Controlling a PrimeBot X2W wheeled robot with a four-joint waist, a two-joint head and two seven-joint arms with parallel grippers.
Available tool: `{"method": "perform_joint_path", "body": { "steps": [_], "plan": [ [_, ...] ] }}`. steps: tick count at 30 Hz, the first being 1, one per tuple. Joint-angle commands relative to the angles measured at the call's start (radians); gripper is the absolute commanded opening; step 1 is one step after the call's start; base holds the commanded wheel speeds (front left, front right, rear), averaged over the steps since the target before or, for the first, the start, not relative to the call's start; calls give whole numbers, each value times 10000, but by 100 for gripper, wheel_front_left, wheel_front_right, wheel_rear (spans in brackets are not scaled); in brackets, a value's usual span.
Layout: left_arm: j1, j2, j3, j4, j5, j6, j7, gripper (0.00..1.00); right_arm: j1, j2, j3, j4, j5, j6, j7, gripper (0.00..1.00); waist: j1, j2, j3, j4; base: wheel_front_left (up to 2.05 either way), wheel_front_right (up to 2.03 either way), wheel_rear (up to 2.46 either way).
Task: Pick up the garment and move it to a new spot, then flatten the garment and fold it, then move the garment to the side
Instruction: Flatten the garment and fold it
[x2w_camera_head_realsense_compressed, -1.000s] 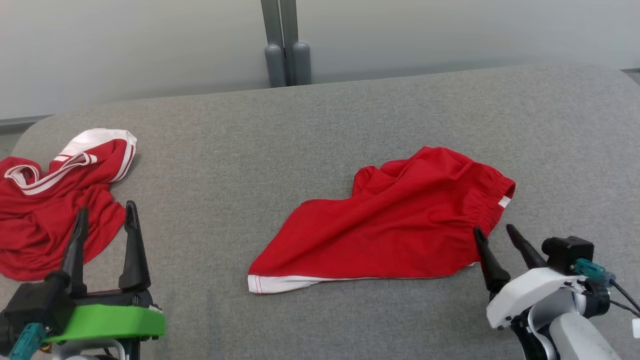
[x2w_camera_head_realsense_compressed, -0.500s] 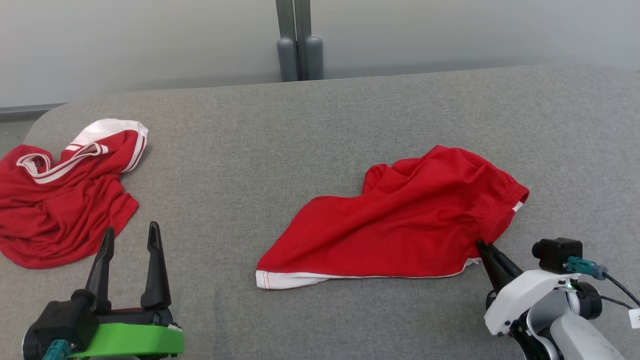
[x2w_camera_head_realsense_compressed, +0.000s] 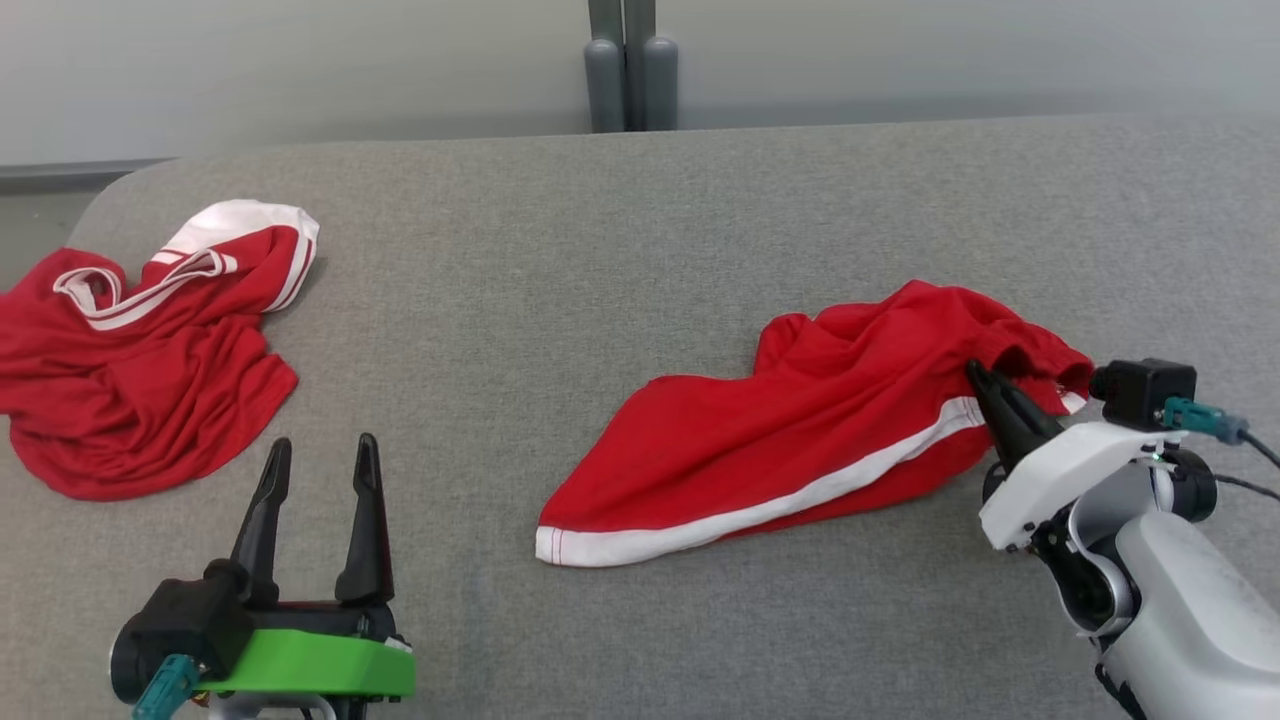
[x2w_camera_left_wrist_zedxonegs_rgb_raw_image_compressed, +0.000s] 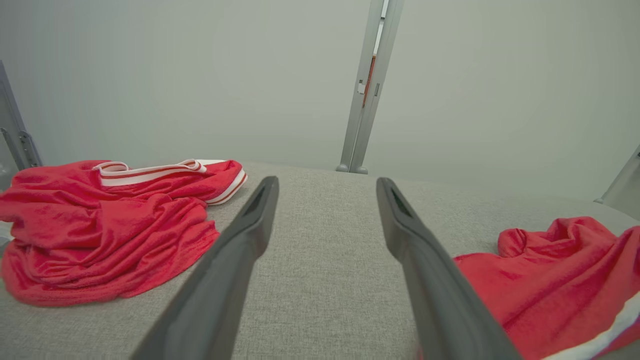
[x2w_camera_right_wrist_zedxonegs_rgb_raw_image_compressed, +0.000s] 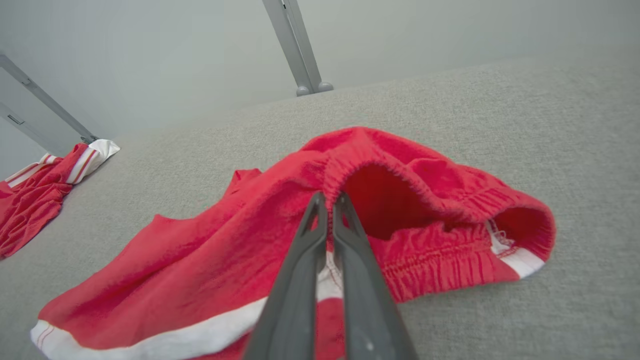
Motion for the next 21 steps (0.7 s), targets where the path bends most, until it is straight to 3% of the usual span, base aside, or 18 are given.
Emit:
{"method": "perform_joint_path", "body": {
  "steps": [1, 4, 5, 6, 7, 8, 15, 21],
  "plan": [
    [-172, -92, -4, 115, 75, -100, -2, 100, -253, -143, -50, 336, 99, 3, 112, 0, 0, 0, 237, 322, 0, 0, 0],
    [-306, -254, 14, 359, 165, -265, -2, 100, -580, -256, -66, 1106, -59, 3, 279, 11, 0, 0, 286, 601, 0, 0, 0],
    [-318, -293, 36, 426, 187, -322, -2, 100, -651, -242, -56, 1260, -57, 4, 270, 21, 0, 0, 275, 653, 0, 0, 0],
    [-307, -338, 70, 498, 202, -346, -2, 100, -700, -227, -41, 1409, -35, 4, 228, 38, 0, 0, 243, 695, 0, 0, 0],
    [-291, -366, 105, 553, 223, -390, -2, 100, -706, -210, -38, 1503, 5, 4, 174, 87, 0, 0, 202, 713, 0, 0, 0],
    [-258, -392, 154, 600, 254, -429, -2, 100, -693, -181, -43, 1592, 62, 4, 79, 100, 0, 0, 142, 716, 0, 0, 0],
    [51, -473, 638, 692, 443, -522, -2, 100, -259, -174, 42, 1636, 109, 4, -478, 100, 0, 0, -376, 354, 0, 0, 0],
    [424, -442, 1117, 600, 621, -380, -3, 100, 640, -523, -199, 487, -130, 4, -1637, 100, 0, 0, -963, 22, 0, 0, 0]
  ]
}}
